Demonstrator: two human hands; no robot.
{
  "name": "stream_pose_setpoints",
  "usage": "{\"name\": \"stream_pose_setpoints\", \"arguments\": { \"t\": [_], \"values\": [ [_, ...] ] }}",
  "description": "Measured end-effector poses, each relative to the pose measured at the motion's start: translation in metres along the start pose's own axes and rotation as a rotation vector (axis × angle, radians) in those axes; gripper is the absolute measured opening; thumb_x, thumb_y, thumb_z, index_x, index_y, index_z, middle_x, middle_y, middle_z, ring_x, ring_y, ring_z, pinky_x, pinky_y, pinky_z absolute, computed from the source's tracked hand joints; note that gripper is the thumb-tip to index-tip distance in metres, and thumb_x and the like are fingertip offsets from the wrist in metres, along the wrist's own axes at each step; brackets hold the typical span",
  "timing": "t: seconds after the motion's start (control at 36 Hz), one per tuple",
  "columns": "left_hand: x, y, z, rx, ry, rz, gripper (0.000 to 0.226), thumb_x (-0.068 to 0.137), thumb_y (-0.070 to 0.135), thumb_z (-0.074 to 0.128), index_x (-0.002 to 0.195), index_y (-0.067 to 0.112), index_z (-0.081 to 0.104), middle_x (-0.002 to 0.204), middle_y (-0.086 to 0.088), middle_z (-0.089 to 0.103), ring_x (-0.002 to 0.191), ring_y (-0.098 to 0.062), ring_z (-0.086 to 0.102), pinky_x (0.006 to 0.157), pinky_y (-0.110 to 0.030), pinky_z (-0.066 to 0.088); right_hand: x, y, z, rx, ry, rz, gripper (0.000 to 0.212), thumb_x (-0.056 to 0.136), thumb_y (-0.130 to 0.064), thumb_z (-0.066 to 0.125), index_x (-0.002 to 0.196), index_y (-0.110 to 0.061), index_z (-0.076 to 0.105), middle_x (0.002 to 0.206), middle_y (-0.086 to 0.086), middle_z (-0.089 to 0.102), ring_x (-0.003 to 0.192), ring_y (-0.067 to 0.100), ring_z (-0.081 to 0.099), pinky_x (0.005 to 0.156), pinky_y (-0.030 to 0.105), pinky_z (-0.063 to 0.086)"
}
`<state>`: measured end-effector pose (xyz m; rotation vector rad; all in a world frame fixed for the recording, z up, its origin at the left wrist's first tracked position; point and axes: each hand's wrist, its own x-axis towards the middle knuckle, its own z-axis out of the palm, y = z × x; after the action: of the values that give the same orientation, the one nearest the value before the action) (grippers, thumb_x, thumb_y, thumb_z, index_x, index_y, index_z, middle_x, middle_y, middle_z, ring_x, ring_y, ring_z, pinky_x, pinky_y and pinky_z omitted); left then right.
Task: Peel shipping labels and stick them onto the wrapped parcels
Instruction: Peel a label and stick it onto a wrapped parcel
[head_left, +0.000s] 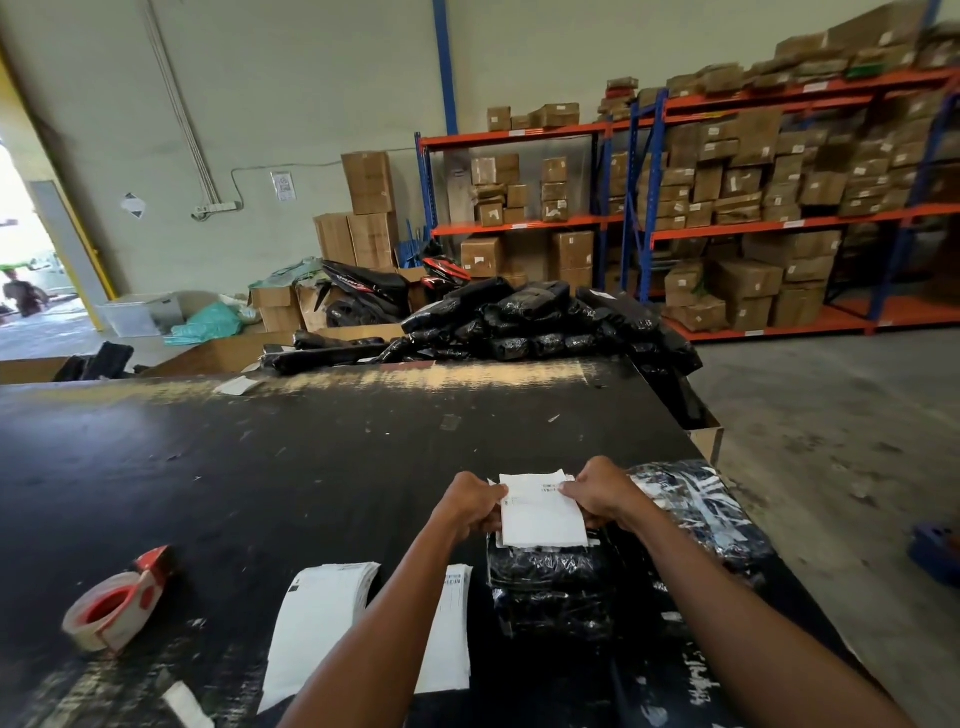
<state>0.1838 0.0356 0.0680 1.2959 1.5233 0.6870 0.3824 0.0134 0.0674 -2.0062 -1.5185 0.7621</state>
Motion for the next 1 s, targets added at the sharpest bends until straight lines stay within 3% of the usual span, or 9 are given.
{"name": "stream_pose_setpoints", "arguments": {
  "t": [0.08,0.28,0.39,0.44,0.56,0.61,0.67,0.78,1.0],
  "values": [
    [-0.001,0.000,0.000,0.001,0.000,-0.006,0.033,0.100,0.014,0.061,0.068,0.002,0.058,0.039,0.002,0.055,0.033,-0.010,0.050,0.039,-0.021,0.044,-0.001,-0.001,-0.001,-0.038,-0.008,-0.008,0.034,0.086,-0.028,0.068,0.060,-0.012,0.054,0.060,0.011,0.063,0.071,0.037,0.073,0.064,0.045,0.058],
    [0.001,-0.001,0.000,0.065,0.025,0.004,0.031,0.097,0.014,0.063,0.069,0.001,0.061,0.055,-0.006,0.059,0.034,-0.011,0.052,0.039,-0.021,0.044,-0.009,-0.019,-0.007,-0.259,-0.031,-0.023,0.028,0.090,-0.027,0.063,0.070,-0.010,0.055,0.072,0.007,0.066,0.076,0.031,0.072,0.069,0.040,0.059],
    [0.004,-0.003,-0.001,0.061,0.024,0.007,0.022,0.094,0.011,0.063,0.077,-0.002,0.063,0.058,-0.008,0.058,0.041,-0.015,0.054,0.045,-0.026,0.048,-0.015,-0.034,-0.015,-0.486,-0.062,-0.062,0.021,0.091,-0.020,0.059,0.074,-0.008,0.063,0.066,0.005,0.073,0.058,0.020,0.073,0.061,0.031,0.061],
    [0.005,-0.004,-0.001,0.066,0.034,0.008,0.021,0.093,0.012,0.063,0.076,-0.001,0.062,0.059,-0.009,0.058,0.043,-0.016,0.054,0.046,-0.027,0.049,-0.017,-0.039,-0.018,-0.668,0.044,-0.134,0.020,0.092,-0.032,0.063,0.088,-0.013,0.064,0.088,0.002,0.076,0.077,0.020,0.072,0.069,0.029,0.053],
    [0.005,-0.004,-0.002,0.074,0.043,0.012,0.021,0.092,0.012,0.061,0.075,0.000,0.061,0.058,-0.008,0.058,0.044,-0.017,0.054,0.049,-0.027,0.050,-0.010,-0.045,-0.010,-0.693,0.153,-0.359,0.039,0.100,-0.049,0.051,0.120,-0.017,0.060,0.122,0.004,0.064,0.112,0.023,0.062,0.094,0.040,0.047],
    [0.005,-0.004,-0.002,0.071,0.041,0.007,0.022,0.094,0.012,0.058,0.075,0.001,0.062,0.058,-0.008,0.057,0.045,-0.017,0.053,0.049,-0.028,0.049,-0.005,-0.042,-0.002,-0.620,-0.055,-0.445,0.048,0.105,-0.050,0.037,0.142,-0.023,0.050,0.152,0.002,0.046,0.140,0.023,0.043,0.118,0.054,0.027],
    [0.002,-0.003,-0.003,0.057,0.030,-0.004,0.025,0.096,0.012,0.054,0.074,0.001,0.061,0.057,-0.008,0.056,0.044,-0.017,0.051,0.047,-0.028,0.047,-0.001,-0.035,0.007,-0.592,-0.269,-0.418,0.057,0.106,-0.053,0.023,0.158,-0.029,0.026,0.169,-0.005,0.013,0.156,0.021,0.009,0.122,0.062,0.000],
    [-0.012,-0.001,-0.012,0.089,-0.063,-0.030,0.029,0.099,0.012,0.052,0.072,0.005,0.061,0.053,-0.005,0.059,0.043,-0.014,0.052,0.043,-0.022,0.043,0.003,-0.016,0.018,-0.587,-0.392,-0.330,0.068,0.101,-0.065,0.012,0.160,-0.034,-0.003,0.166,-0.013,-0.017,0.154,0.020,-0.017,0.118,0.064,-0.014],
    [-0.041,-0.011,-0.045,0.137,-0.456,-0.039,0.029,0.098,0.030,0.061,0.082,0.008,0.072,0.074,-0.007,0.074,0.050,-0.009,0.056,0.046,-0.018,0.042,0.000,-0.008,0.021,-0.575,-0.380,-0.330,0.071,0.098,-0.071,0.009,0.158,-0.039,-0.013,0.162,-0.017,-0.027,0.152,0.015,-0.024,0.115,0.066,-0.018]
  ]
}}
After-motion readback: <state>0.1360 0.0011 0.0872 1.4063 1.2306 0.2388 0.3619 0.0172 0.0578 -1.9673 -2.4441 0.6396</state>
